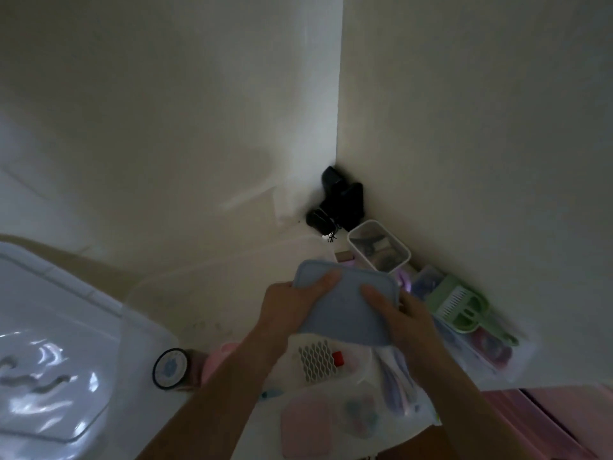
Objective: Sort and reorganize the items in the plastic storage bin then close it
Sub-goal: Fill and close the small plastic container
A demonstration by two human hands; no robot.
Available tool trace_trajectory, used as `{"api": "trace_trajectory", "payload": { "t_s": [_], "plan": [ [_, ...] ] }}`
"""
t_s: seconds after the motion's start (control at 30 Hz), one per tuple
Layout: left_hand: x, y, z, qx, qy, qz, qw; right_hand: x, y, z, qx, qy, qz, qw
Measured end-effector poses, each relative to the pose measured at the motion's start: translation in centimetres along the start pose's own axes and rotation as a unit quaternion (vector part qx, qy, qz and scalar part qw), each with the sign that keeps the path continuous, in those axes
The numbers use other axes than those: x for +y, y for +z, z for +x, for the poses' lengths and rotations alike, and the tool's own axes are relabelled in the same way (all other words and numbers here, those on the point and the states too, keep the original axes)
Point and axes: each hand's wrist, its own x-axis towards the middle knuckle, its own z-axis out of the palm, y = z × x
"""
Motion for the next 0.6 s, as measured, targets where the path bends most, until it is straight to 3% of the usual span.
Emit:
{"api": "trace_trajectory", "payload": {
  "t_s": [0.2, 0.37, 0.47, 0.6],
  "plan": [
    [8.9, 4.8, 7.0, -0.116, 0.154, 0.092, 0.977, -2.6, -4.8, 9.0, 0.126, 0.034, 0.038, 0.991],
    [11.7, 10.3, 16.6, -0.113, 0.195, 0.294, 0.929, -1.7, -6.5, 18.5, 0.162, 0.069, -0.165, 0.97],
    [10.9, 13.6, 21.4, -0.13, 0.205, 0.406, 0.881, -0.4, -7.0, 21.9, 0.159, 0.097, -0.228, 0.956],
    [8.0, 16.5, 24.3, -0.12, 0.243, 0.456, 0.848, 2.2, -7.2, 24.3, 0.165, 0.09, -0.319, 0.929]
  ]
}}
